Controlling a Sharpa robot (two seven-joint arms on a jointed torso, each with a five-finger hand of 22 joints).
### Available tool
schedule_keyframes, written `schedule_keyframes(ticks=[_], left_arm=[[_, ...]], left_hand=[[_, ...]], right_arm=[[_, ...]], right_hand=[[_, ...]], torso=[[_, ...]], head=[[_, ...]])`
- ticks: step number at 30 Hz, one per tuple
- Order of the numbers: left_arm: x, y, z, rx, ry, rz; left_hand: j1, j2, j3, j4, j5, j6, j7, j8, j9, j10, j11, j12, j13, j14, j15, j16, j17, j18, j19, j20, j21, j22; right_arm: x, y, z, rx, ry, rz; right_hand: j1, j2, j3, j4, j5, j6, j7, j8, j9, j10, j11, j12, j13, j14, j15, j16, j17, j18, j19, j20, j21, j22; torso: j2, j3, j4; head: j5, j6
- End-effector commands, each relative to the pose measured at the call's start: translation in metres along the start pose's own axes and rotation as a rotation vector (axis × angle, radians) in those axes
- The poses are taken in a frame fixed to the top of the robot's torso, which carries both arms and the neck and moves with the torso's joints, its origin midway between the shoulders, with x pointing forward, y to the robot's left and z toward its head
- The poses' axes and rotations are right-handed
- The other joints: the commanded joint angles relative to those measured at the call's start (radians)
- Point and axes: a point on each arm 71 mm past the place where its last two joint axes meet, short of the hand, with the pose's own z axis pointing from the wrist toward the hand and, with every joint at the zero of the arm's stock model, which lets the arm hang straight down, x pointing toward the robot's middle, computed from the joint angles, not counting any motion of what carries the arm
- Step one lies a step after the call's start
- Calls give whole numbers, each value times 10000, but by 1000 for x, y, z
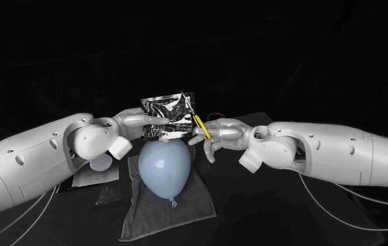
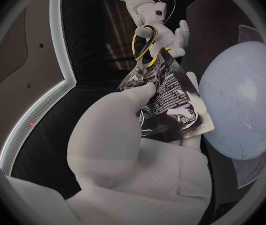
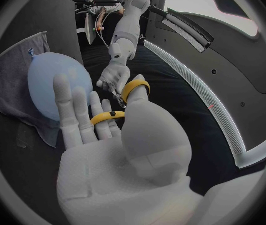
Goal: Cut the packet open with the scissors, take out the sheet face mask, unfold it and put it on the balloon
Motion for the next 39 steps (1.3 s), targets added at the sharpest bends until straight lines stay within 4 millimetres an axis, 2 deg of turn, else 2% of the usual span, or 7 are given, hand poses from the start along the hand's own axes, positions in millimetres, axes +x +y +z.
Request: schedule_keyframes(ticks=[1, 3, 6, 20, 24, 28, 39], left_arm=[[4, 0, 1, 0, 267, 121], [3, 0, 1, -5, 266, 123], [3, 0, 1, -8, 265, 124], [3, 0, 0, 10, 310, 130], [3, 0, 0, 12, 306, 129], [3, 0, 0, 12, 292, 127], [2, 0, -1, 34, 253, 121]], left_hand=[[39, 45, 14, -33, 69, 65, -15, 24, 943, 49, 1, 11, 9, 47, 1, -41, 14, 80, 39, -2, -26, -4], [39, 45, 14, -33, 69, 65, -15, 24, 943, 49, 1, 11, 9, 47, 1, -41, 14, 80, 39, -2, -26, -4], [43, 37, 25, -55, 69, 58, -14, 34, 973, 54, 0, 5, 7, 52, -2, -51, 22, 78, 50, -9, -33, -5], [44, 33, 28, -62, 69, 56, -13, 37, 982, 55, 0, 3, 7, 53, -3, -54, 24, 77, 53, -10, -36, -5], [44, 33, 28, -62, 69, 56, -13, 37, 982, 55, 0, 3, 7, 53, -3, -54, 24, 77, 53, -10, -36, -5], [44, 33, 28, -62, 69, 56, -13, 37, 982, 55, 0, 3, 7, 53, -3, -54, 24, 77, 53, -10, -36, -5], [44, 30, 29, -66, 69, 54, -13, 39, 988, 55, 0, 2, 6, 54, -3, -56, 26, 77, 55, -11, -38, -6]], right_arm=[[-1, 6, 1, -393, -67, -49], [-3, 7, 1, -468, -220, -59], [-5, 7, 1, -549, -370, -74], [-7, 9, 1, -700, -637, -217], [-7, 10, 1, -748, -706, -286], [-8, 10, 1, -790, -817, -346], [-14, 11, -4, -889, -1265, -432]], right_hand=[[90, 197, -181, -52, -19, 317, 513, 147, -72, 751, 38, 306, 77, -828, -1013, 127, 49, 411, 42, -159, 94, -18], [228, 398, -421, -158, -21, 798, 618, 314, -164, 1281, -153, 704, 194, -666, -1181, 251, 99, 403, 163, -317, 201, -26], [295, 550, -615, -229, -22, 1092, 581, 386, -251, 1492, -232, 936, 280, -583, -1255, 290, 114, 393, 227, -394, 255, -41], [391, 1016, -750, -545, -23, 3000, 69, 1017, -302, 2668, -776, 2650, 1289, 259, -1753, 377, 148, 399, 720, -864, 662, -30], [409, 1083, -755, -590, -23, 3323, -61, 1117, -262, 2856, -906, 2934, 1495, 519, -1876, 388, 175, 402, 858, -971, 777, -2], [441, 1181, -758, -637, -21, 3651, -186, 1190, -210, 3095, -1044, 3222, 1721, 857, -2021, 387, 218, 291, 1336, -1114, 1294, 567], [415, 1207, -765, -677, -22, 3880, -273, 1101, -192, 3181, -1138, 3352, 1926, 1227, -2131, 231, 251, 205, 1699, -1241, 1682, 968]], torso=[[11, -6, -5], [9, -8, 2], [0, 1, 6], [2, 6, -14], [-1, 2, -6], [-1, -2, -1], [8, -10, -3]], head=[[16, -22], [2, -7], [6, -2], [-18, 10], [-18, 10], [-26, 10], [-8, 20]])
